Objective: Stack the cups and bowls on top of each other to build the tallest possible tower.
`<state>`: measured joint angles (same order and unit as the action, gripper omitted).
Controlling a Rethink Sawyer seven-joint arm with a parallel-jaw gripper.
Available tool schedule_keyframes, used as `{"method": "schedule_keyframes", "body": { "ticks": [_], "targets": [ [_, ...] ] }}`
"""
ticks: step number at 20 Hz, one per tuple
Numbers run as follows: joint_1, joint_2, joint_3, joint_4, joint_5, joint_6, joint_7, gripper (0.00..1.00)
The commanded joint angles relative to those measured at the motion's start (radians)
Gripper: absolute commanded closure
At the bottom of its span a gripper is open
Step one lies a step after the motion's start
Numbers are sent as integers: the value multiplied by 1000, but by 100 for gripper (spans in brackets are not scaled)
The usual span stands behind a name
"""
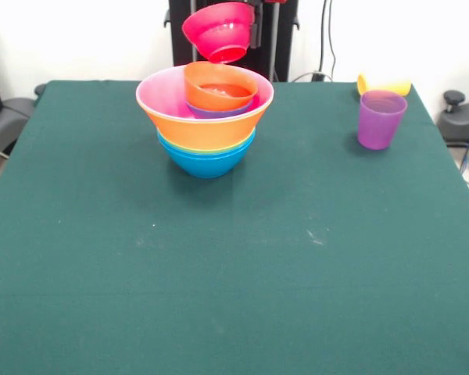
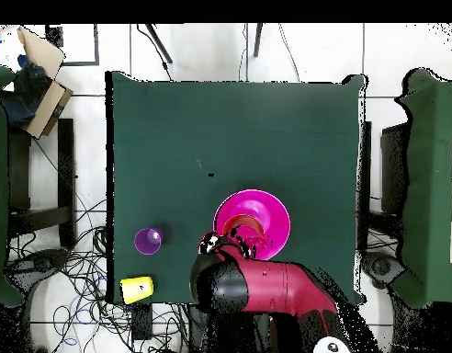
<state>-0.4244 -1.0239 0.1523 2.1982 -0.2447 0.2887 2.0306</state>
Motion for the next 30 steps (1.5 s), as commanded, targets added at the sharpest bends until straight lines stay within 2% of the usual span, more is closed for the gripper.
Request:
{"method": "schedule_keyframes", "body": {
  "ticks": [1,11,12,18,26,30],
  "targets": [
    [30,60,6,58,-75,-41,54,100],
    [42,79,-12,57,-86,-69,57,100],
    [34,81,-3,64,-77,-69,55,0],
    [59,81,-30,62,-79,-64,72,0],
    [46,48,-2,75,-57,-42,56,0],
    [35,-3,21,84,-30,11,38,0]
  ]
}}
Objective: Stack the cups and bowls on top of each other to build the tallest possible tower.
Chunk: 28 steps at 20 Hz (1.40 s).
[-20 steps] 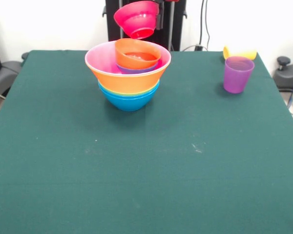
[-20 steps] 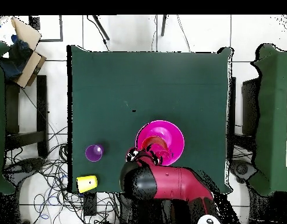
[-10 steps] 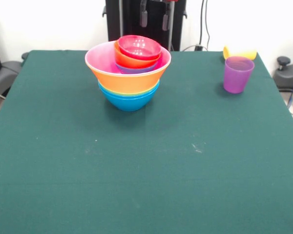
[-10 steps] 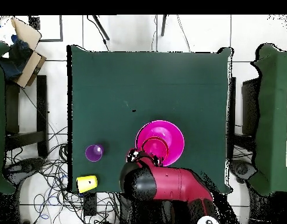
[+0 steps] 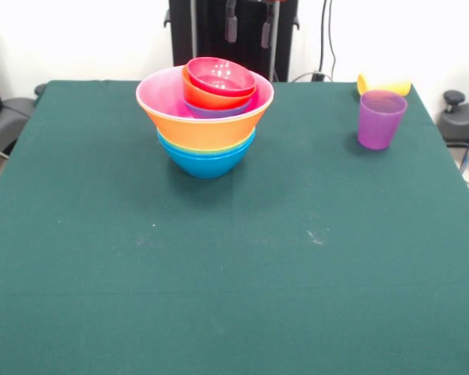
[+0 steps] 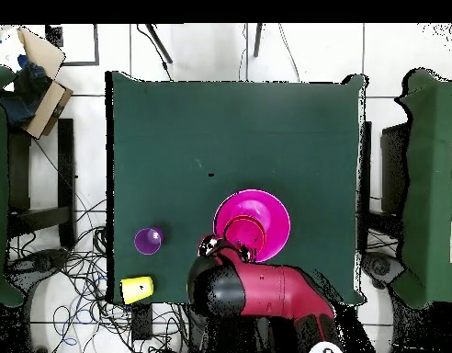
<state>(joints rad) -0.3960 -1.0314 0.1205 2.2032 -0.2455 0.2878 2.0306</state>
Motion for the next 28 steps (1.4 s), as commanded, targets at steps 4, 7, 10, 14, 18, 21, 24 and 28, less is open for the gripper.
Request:
{"method": "schedule_keyframes", "body": {
  "ticks": [4,7,10,14,18,21,24,28],
  "targets": [
    [-6,-68,80,58,14,114,-7,0],
    [11,-110,93,23,46,189,-19,0],
    [36,-111,109,-63,60,261,-24,0],
    [42,-76,147,-151,79,303,-33,0],
    [45,-63,164,-185,89,324,-39,0],
    [60,-55,159,-194,83,322,-16,0],
    [81,-34,149,-203,70,310,13,0],
    [114,-15,128,-216,61,304,49,0]
  ]
}}
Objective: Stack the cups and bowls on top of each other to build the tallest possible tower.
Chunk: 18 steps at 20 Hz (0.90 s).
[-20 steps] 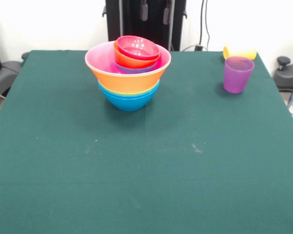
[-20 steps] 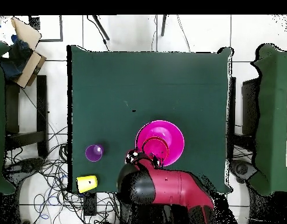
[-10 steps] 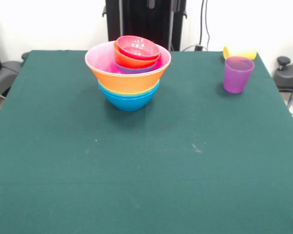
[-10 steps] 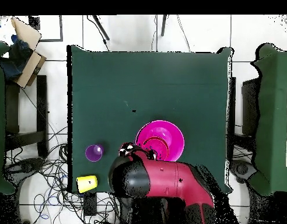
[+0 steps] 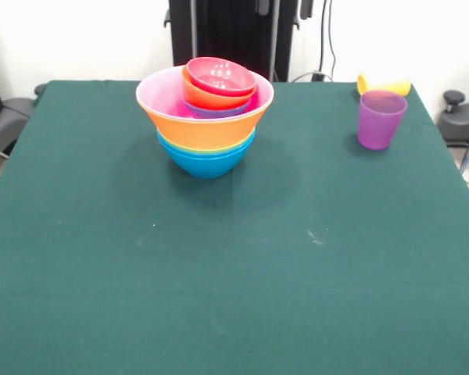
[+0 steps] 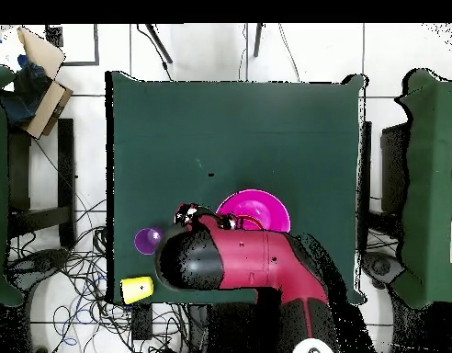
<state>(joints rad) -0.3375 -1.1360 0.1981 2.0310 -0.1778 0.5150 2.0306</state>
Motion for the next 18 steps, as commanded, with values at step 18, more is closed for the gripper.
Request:
{"method": "schedule_keyframes", "body": {
  "ticks": [18],
  "targets": [
    [255,149,-73,-101,11,63,205,0]
  ]
}}
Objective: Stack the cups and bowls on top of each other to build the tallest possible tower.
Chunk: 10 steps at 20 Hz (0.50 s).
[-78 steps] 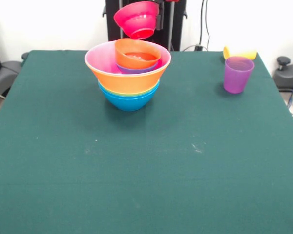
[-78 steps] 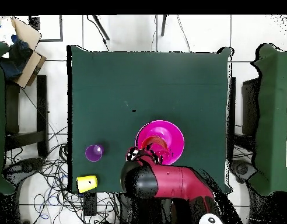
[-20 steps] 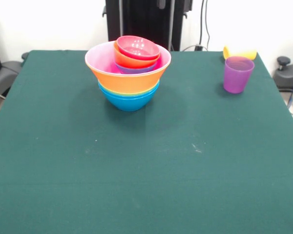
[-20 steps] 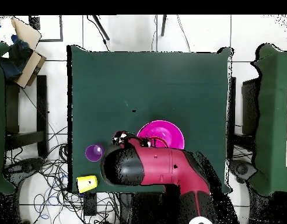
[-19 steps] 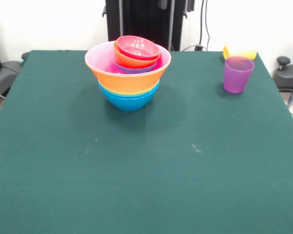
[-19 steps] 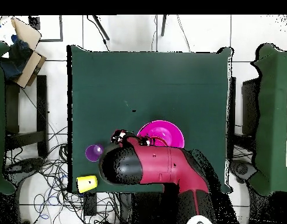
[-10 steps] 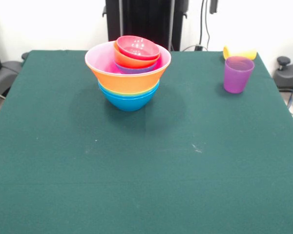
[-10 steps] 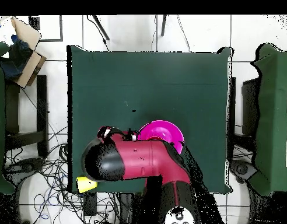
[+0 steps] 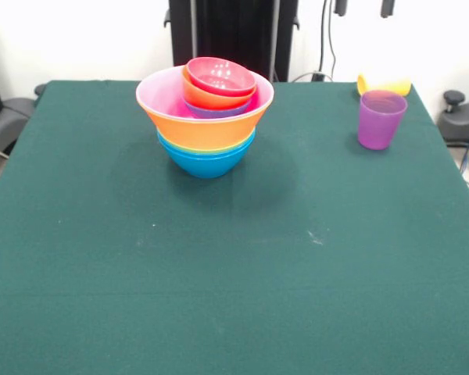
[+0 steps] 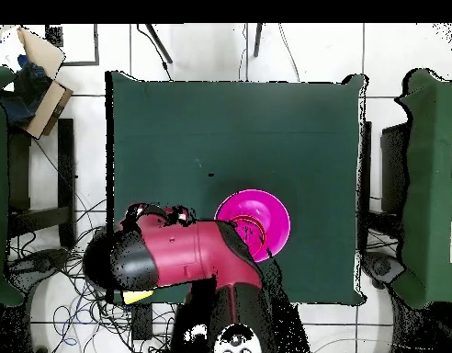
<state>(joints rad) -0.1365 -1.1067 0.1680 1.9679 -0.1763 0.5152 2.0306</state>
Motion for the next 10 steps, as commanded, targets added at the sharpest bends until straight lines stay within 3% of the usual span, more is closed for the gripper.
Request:
{"method": "schedule_keyframes", "body": {
  "ticks": [1,10],
  "targets": [
    [61,123,-51,-38,10,60,206,0],
    [94,166,-99,-46,29,7,190,0]
  ]
}}
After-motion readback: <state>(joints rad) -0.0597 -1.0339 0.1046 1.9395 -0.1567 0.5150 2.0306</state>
